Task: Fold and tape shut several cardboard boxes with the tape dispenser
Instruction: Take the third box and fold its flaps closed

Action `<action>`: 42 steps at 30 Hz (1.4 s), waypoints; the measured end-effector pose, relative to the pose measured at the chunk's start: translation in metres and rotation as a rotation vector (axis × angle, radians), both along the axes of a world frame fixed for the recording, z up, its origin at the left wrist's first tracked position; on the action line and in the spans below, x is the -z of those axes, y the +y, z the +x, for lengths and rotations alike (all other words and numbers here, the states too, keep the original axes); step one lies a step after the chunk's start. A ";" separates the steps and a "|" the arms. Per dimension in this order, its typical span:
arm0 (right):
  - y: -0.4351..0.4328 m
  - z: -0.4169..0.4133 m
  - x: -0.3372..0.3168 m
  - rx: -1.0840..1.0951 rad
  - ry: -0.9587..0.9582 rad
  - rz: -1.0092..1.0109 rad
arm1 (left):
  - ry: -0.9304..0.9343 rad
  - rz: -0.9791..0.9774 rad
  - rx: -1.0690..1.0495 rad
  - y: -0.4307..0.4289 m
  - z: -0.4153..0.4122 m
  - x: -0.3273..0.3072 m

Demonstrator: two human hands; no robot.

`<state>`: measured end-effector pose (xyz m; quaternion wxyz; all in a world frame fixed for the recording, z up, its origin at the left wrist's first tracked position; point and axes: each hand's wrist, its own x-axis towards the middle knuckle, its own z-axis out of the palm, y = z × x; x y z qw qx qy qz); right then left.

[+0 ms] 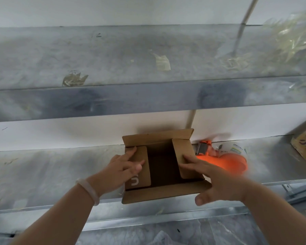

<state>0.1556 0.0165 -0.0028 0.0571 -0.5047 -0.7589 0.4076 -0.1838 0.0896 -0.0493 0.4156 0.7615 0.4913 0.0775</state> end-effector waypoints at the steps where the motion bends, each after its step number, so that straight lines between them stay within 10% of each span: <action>1: 0.000 0.000 0.001 -0.011 -0.010 -0.018 | -0.045 -0.015 -0.011 0.000 -0.001 0.001; 8: 0.008 0.004 -0.012 0.396 0.218 -0.005 | -0.238 -0.076 -0.085 -0.010 -0.014 -0.012; 22: 0.020 -0.008 0.017 0.570 0.159 0.177 | -0.045 0.363 -0.348 -0.038 0.015 -0.002; 42: 0.001 -0.024 0.044 0.487 -0.012 0.204 | -0.421 -0.019 -0.545 -0.032 0.021 0.015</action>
